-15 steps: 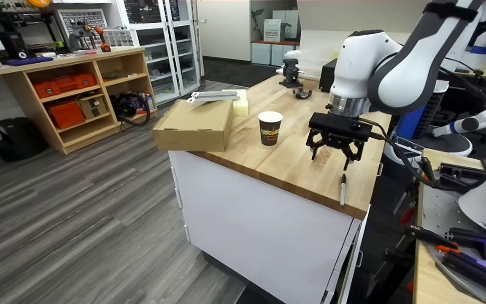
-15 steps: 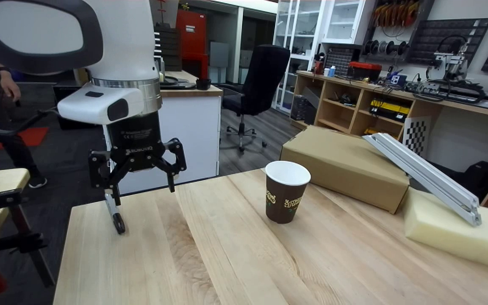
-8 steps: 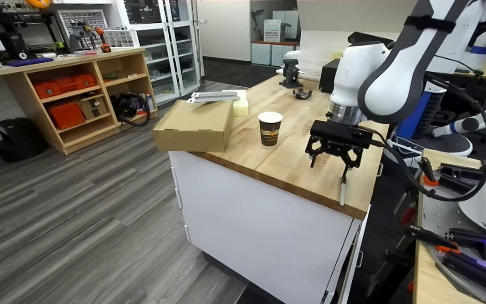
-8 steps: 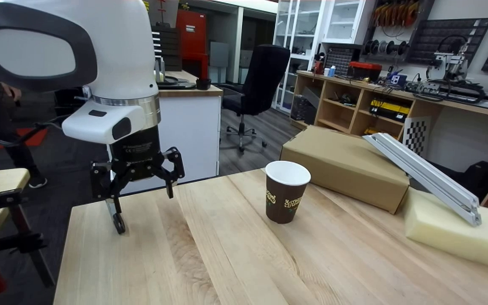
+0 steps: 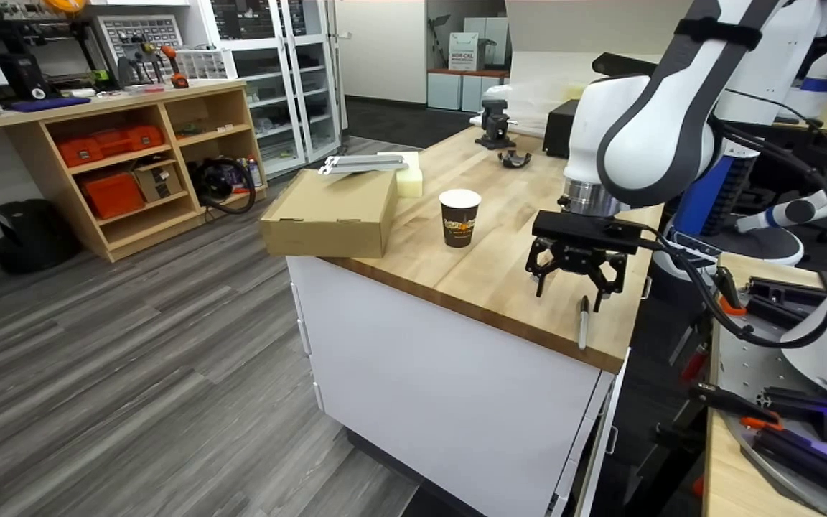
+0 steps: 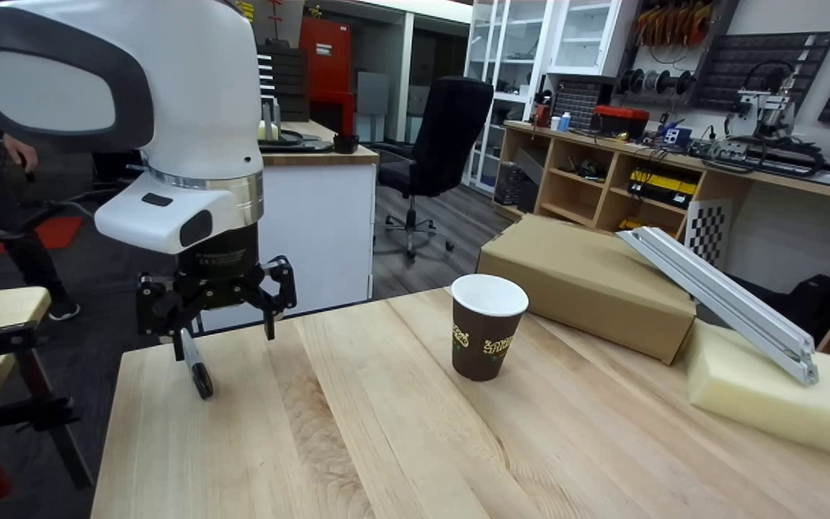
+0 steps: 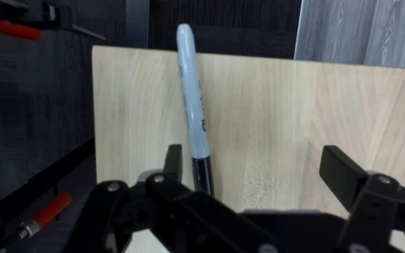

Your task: Put the marker in the cup

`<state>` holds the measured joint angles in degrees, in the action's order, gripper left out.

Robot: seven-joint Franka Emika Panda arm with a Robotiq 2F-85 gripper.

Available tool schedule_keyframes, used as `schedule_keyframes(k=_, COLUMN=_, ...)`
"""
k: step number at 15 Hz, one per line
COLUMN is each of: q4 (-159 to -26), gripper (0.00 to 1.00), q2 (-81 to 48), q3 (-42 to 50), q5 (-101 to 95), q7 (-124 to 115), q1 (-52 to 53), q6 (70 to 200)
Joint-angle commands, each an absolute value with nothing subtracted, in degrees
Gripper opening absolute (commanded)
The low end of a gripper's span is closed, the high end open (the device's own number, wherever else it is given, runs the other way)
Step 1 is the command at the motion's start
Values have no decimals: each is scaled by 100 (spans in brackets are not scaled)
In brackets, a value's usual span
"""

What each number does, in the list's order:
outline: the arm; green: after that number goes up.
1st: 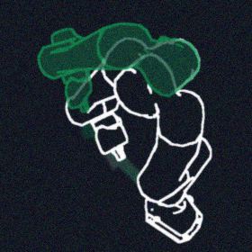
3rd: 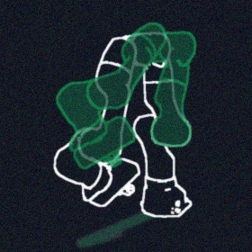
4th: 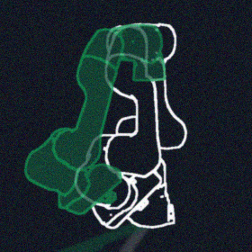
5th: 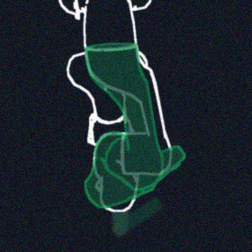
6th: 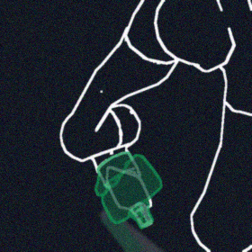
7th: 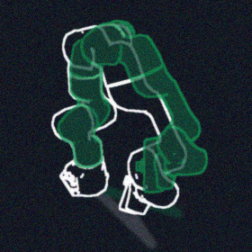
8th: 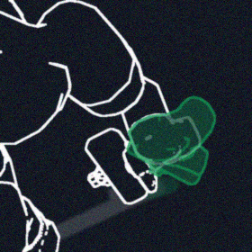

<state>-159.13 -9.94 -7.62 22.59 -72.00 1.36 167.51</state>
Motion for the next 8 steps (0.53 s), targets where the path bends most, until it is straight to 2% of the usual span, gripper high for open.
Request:
schedule_keyframes(k=1, q4=-15903, gripper=100, q2=-874, q3=-642, q5=2504, q7=-7103, q1=160, q6=16229)
schedule_keyframes(k=4, q4=-15902, gripper=100, q2=-908, q3=-515, q5=2438, q7=-7176, q1=200, q6=16158)
schedule_keyframes(k=5, q4=-15903, gripper=75, q2=-918, q3=-470, q5=2412, q7=-7189, q1=205, q6=16172)
schedule_keyframes(k=6, q4=-15903, gripper=73, q2=-924, q3=-443, q5=2408, q7=-7187, q1=203, q6=16177)
schedule_keyframes(k=8, q4=-15903, gripper=59, q2=-931, q3=-421, q5=2438, q7=-7149, q1=190, q6=16189)
